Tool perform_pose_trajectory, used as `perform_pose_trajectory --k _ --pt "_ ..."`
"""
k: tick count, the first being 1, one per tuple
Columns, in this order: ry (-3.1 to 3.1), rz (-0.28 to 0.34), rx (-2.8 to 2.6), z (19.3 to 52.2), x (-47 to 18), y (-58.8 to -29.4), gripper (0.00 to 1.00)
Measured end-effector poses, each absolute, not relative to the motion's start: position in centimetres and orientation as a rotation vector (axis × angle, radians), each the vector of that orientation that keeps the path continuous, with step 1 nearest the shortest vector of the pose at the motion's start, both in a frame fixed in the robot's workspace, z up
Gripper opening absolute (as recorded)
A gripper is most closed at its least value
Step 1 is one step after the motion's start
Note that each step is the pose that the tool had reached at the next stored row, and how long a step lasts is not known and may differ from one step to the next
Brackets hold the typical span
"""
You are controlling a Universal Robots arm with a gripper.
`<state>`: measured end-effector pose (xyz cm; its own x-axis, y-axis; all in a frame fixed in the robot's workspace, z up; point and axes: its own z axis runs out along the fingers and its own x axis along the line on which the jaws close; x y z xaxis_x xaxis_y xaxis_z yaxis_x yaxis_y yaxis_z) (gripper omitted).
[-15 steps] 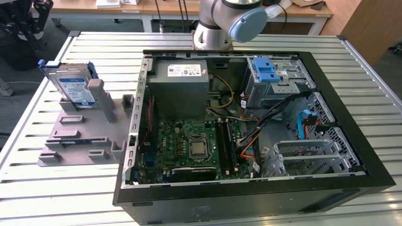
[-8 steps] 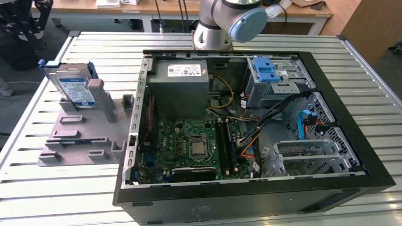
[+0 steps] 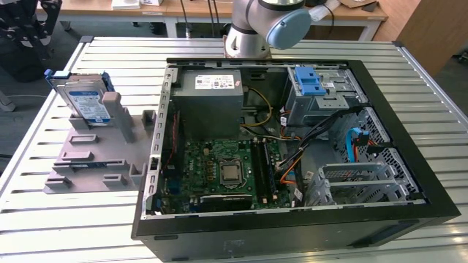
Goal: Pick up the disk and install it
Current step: 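Pick up the disk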
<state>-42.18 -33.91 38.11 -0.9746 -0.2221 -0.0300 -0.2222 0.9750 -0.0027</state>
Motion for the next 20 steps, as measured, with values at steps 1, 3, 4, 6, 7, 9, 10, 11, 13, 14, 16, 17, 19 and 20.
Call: perform_pose_trajectory --k 1,3,4,6,7,9,10,11,13,14,16,17,19,20 --pt "3.091 0.001 -0.353 38.12 -42.18 -33.91 0.11" --pt "3.088 0.002 -0.379 38.11 -42.18 -33.91 0.11" --pt "3.086 0.002 -0.398 38.12 -42.18 -33.91 0.11" --pt "3.080 0.003 -0.443 38.11 -42.18 -33.91 0.11" --pt "3.076 0.003 -0.470 38.11 -42.18 -33.91 0.11" --pt "3.067 0.004 -0.527 38.11 -42.19 -33.91 0.11" --pt "3.062 0.004 -0.555 38.10 -42.19 -33.91 0.11" --pt "3.057 0.003 -0.580 38.11 -42.19 -33.91 0.11" --pt "3.048 -0.001 -0.628 38.09 -42.19 -33.92 0.11" --pt "3.043 -0.003 -0.652 38.09 -42.19 -33.92 0.11" --pt "3.033 -0.006 -0.701 38.09 -42.19 -33.91 0.11" --pt "3.028 -0.009 -0.723 38.08 -42.19 -33.91 0.11" --pt "3.020 -0.016 -0.763 38.08 -42.19 -33.91 0.11" --pt "3.018 -0.024 -0.777 38.09 -42.19 -33.91 0.11"
